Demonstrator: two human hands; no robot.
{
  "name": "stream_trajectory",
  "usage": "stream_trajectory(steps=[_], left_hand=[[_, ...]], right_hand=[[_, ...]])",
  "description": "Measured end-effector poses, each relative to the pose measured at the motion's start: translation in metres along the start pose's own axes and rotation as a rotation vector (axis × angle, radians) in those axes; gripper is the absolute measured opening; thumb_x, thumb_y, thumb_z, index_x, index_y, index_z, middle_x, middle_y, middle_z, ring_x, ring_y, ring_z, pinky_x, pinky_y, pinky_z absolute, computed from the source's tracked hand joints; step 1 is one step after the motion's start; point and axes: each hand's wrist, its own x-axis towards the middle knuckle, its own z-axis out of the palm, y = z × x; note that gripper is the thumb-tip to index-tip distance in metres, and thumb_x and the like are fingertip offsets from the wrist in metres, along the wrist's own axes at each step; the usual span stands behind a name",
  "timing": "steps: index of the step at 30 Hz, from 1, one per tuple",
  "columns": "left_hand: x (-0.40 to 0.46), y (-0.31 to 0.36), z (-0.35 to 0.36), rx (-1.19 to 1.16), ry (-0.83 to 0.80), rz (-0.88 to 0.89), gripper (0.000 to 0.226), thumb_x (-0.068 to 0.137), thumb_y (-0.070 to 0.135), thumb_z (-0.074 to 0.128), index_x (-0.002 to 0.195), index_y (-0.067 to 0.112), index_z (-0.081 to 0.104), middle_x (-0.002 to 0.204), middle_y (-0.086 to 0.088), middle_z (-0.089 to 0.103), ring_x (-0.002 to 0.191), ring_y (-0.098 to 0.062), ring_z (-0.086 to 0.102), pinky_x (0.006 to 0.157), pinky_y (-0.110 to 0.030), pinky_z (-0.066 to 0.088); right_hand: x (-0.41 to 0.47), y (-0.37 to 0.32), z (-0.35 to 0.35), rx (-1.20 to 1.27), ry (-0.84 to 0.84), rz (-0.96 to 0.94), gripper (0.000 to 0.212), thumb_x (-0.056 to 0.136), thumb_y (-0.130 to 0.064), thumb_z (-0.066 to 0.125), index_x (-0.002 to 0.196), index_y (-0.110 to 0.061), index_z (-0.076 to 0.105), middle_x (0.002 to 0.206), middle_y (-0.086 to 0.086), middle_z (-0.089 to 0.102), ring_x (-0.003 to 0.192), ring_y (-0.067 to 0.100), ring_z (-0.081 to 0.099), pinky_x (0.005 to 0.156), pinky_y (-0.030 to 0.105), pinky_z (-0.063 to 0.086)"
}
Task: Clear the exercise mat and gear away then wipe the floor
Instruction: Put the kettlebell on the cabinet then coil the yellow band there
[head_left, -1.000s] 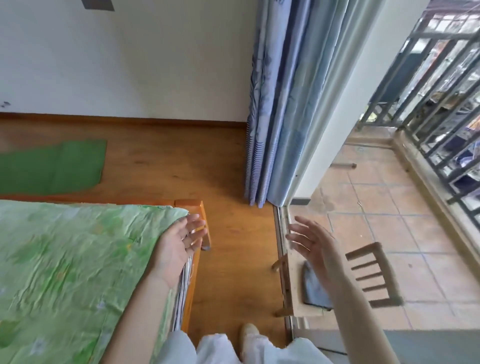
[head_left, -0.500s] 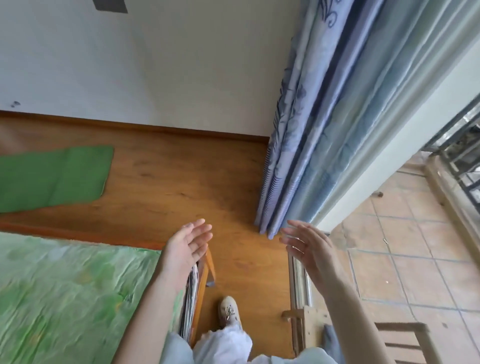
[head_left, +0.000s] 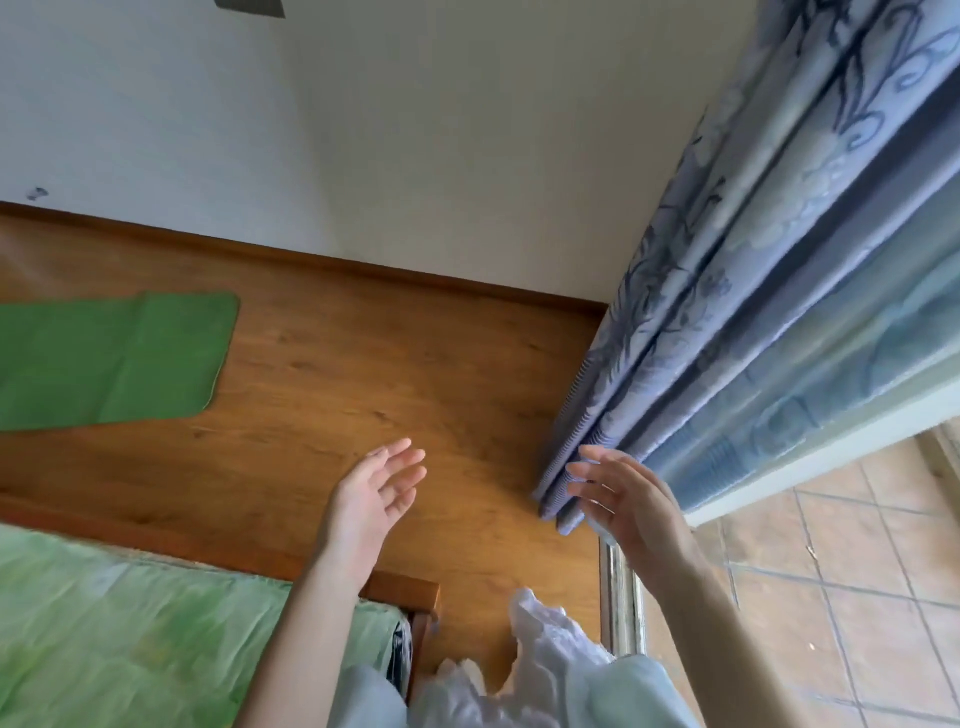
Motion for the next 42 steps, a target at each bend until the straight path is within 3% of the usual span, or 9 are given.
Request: stream_trajectory(steps=[7,11,14,19,24,32,38,42], left_hand=[[0.059,0.007,0.012,-0.081,0.089,-0.051,0.028,0.100,0.019,0.035,0.102,0.011,0.062,0.100,-0.006,0.067,0.091,-0.019,0.060,0.085,-0.031,0.042],[0.106,0.022,0.031,-0.140,0.157,-0.048,0.030,0.101,0.018,0.032,0.101,0.012,0.062,0.103,-0.006,0.066,0.097,-0.018,0.060,0.094,-0.033,0.042],[0.148,0.042,0.047,-0.151,0.203,-0.016,0.030,0.101,0.008,0.031,0.101,0.011,0.061,0.104,-0.006,0.066,0.097,-0.016,0.061,0.088,-0.029,0.045],[0.210,0.082,0.069,-0.150,0.263,0.021,0.028,0.100,0.011,0.033,0.107,0.016,0.059,0.108,-0.002,0.067,0.096,-0.012,0.064,0.081,-0.026,0.049],[0.234,0.115,0.085,-0.270,0.384,0.104,0.027,0.099,0.017,0.034,0.096,0.014,0.061,0.094,-0.003,0.066,0.091,-0.017,0.060,0.081,-0.028,0.042],[0.277,0.141,0.059,-0.390,0.532,0.040,0.026,0.097,0.016,0.036,0.094,0.011,0.062,0.084,-0.002,0.071,0.088,-0.020,0.060,0.073,-0.029,0.043],[0.358,0.211,0.031,-0.412,0.518,0.093,0.025,0.097,0.016,0.037,0.097,0.010,0.060,0.076,0.001,0.073,0.084,-0.019,0.059,0.073,-0.028,0.043],[0.415,0.292,0.013,-0.320,0.435,0.139,0.026,0.098,0.017,0.035,0.097,0.012,0.061,0.083,0.000,0.070,0.079,-0.016,0.060,0.070,-0.026,0.045]], right_hand=[[0.083,-0.029,0.028,-0.159,-0.095,0.037,0.023,0.095,-0.006,0.042,0.100,-0.008,0.065,0.090,0.010,0.072,0.074,0.017,0.068,0.068,0.025,0.049],[0.152,-0.053,0.053,-0.234,-0.197,0.060,0.023,0.097,-0.008,0.042,0.100,-0.007,0.065,0.086,0.010,0.072,0.071,0.017,0.068,0.060,0.021,0.051],[0.206,-0.079,0.072,-0.271,-0.254,0.057,0.026,0.098,-0.012,0.041,0.098,-0.008,0.066,0.083,0.008,0.072,0.069,0.016,0.067,0.060,0.020,0.052],[0.290,-0.124,0.108,-0.398,-0.341,0.101,0.027,0.099,-0.012,0.040,0.100,-0.012,0.067,0.085,0.004,0.073,0.077,0.017,0.069,0.073,0.027,0.053],[0.356,-0.151,0.153,-0.479,-0.422,0.144,0.023,0.099,-0.014,0.044,0.102,-0.015,0.067,0.091,0.004,0.073,0.087,0.019,0.070,0.069,0.023,0.054],[0.425,-0.155,0.225,-0.564,-0.569,0.232,0.020,0.097,-0.017,0.047,0.104,-0.015,0.066,0.095,0.005,0.072,0.089,0.020,0.069,0.074,0.024,0.055],[0.494,-0.164,0.308,-0.566,-0.653,0.181,0.022,0.099,-0.018,0.044,0.107,-0.015,0.064,0.094,0.003,0.072,0.088,0.018,0.069,0.072,0.021,0.055],[0.537,-0.181,0.388,-0.516,-0.641,0.171,0.022,0.098,-0.018,0.046,0.106,-0.016,0.066,0.094,0.005,0.072,0.088,0.019,0.070,0.071,0.022,0.055]])
